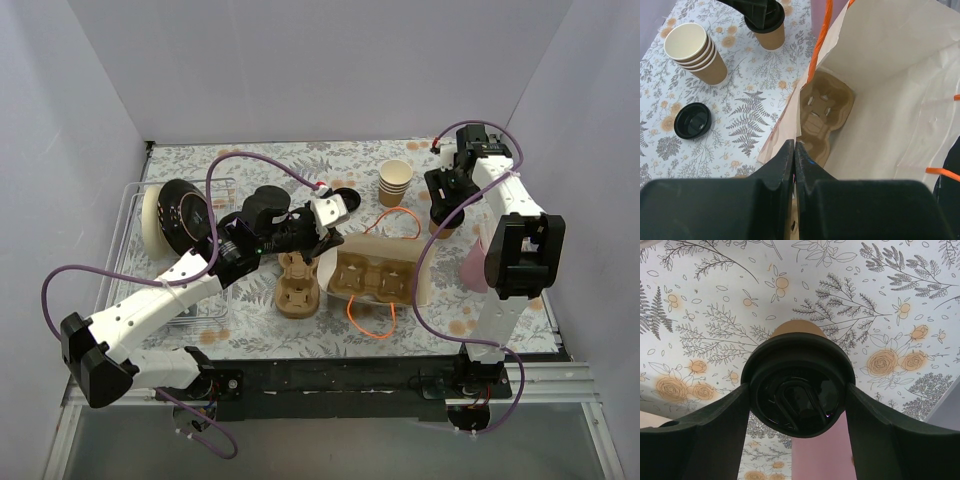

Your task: Pack the takeout coffee

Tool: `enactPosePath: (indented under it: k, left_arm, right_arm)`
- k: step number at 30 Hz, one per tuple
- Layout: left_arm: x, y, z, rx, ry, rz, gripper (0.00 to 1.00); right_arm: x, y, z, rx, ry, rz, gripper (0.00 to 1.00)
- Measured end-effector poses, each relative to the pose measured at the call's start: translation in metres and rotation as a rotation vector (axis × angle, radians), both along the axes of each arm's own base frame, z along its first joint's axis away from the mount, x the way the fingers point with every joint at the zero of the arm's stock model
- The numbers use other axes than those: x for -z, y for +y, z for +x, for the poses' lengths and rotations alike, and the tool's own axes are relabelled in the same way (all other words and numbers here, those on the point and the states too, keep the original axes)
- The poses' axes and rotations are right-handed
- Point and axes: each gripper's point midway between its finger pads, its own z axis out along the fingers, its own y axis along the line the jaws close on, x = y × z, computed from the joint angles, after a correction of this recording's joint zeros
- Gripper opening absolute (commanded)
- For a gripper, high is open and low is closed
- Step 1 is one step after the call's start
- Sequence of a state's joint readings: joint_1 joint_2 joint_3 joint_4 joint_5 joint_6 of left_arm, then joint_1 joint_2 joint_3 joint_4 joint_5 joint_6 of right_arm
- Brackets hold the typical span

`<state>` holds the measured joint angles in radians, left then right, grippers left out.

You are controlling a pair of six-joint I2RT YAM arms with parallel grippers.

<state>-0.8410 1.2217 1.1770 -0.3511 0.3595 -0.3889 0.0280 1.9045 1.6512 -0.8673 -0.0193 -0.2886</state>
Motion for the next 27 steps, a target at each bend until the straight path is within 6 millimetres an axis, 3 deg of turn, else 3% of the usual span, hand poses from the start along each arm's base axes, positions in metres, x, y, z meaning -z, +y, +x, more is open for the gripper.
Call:
enactPosePath:
  k: [7,11,15,18,22,23,27]
  left_arm:
    - [-0.001,0.0,0.001,-0.003,-0.002,0.0,0.0]
    - [-0.001,0.0,0.001,-0.004,-0.003,0.0,0.0]
    - [0.001,-0.003,0.003,-0.003,0.003,0.004,0.0]
    - [0.002,-0.003,0.003,0.0,0.006,0.005,0.0]
    - [0.002,-0.003,0.003,0.0,0.006,0.007,0.0]
    - [0.002,-0.003,0.003,-0.001,0.006,0.007,0.0]
    - [0.005,-0.003,0.003,0.0,0.009,0.011,0.0]
  right_arm:
    - [-0.008,0.0,0.004,0.015,-0.008,0.0,0.62]
    - [-0.035,-0.003,0.017,0.052,-0.068,-0.01,0.6]
    - [-0.083,-0.003,0.034,0.087,-0.186,0.006,0.59]
    - [-0.122,0.002,0.03,0.091,-0.278,0.037,0.58]
    - [-0.187,0.017,0.002,0.054,-0.417,0.109,0.57]
    - [-0.211,0.025,-0.011,0.03,-0.474,0.146,0.57]
    - [-0.276,0.047,-0.054,-0.04,-0.641,0.262,0.55]
